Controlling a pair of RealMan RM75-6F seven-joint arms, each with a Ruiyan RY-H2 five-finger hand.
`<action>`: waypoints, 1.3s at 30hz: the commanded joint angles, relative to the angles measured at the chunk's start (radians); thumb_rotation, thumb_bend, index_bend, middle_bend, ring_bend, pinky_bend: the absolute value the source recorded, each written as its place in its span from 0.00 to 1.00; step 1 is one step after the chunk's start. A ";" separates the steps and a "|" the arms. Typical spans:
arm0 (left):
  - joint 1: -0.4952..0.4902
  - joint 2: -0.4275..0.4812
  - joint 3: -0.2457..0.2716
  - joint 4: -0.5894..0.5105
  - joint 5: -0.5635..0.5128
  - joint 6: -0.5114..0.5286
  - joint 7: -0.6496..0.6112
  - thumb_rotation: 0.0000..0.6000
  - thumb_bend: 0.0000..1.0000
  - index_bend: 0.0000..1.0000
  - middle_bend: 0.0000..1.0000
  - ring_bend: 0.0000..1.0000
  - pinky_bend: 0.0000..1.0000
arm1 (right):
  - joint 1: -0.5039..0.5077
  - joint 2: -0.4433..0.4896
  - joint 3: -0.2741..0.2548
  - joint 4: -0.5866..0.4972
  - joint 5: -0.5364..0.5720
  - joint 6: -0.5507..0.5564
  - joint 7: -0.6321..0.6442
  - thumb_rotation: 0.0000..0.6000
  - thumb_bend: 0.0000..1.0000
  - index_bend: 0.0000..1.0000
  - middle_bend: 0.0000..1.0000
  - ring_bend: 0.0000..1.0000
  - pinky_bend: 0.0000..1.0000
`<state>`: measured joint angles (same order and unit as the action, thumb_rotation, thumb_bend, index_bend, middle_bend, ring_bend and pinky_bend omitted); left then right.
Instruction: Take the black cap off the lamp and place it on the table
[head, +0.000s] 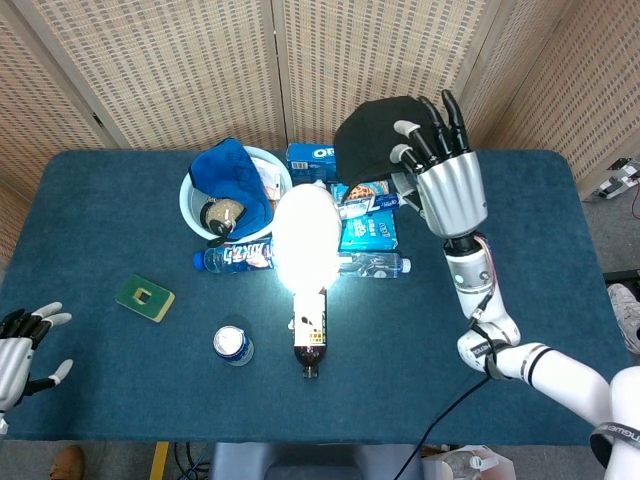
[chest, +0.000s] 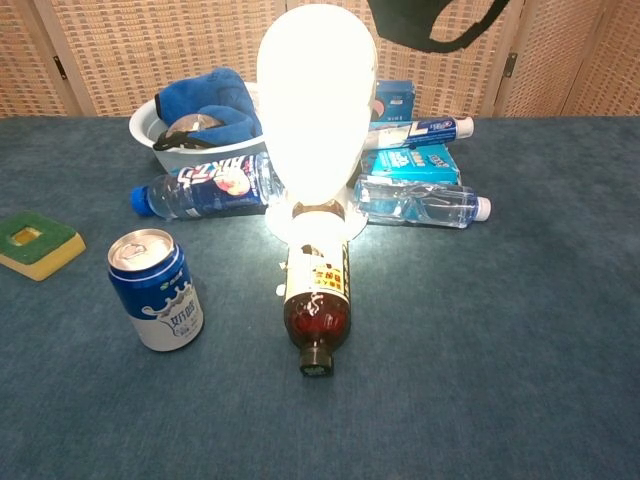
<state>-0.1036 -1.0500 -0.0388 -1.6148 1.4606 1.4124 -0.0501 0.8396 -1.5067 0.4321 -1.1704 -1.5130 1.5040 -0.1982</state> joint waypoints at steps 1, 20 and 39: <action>0.000 0.000 -0.001 -0.001 0.000 0.003 0.001 1.00 0.23 0.26 0.17 0.17 0.07 | -0.026 -0.001 -0.029 0.037 0.009 0.004 0.026 1.00 0.51 0.73 0.35 0.10 0.00; 0.013 0.006 0.005 -0.001 -0.007 0.013 -0.003 1.00 0.23 0.26 0.17 0.17 0.07 | -0.158 -0.085 -0.156 0.271 0.014 0.057 0.211 1.00 0.51 0.73 0.35 0.10 0.00; 0.000 -0.003 0.003 0.002 -0.004 0.001 0.001 1.00 0.23 0.26 0.17 0.17 0.07 | -0.210 -0.236 -0.192 0.488 0.029 0.071 0.334 1.00 0.51 0.73 0.35 0.10 0.00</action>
<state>-0.1031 -1.0533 -0.0358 -1.6123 1.4570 1.4135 -0.0489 0.6257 -1.7299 0.2389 -0.6954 -1.4847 1.5737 0.1262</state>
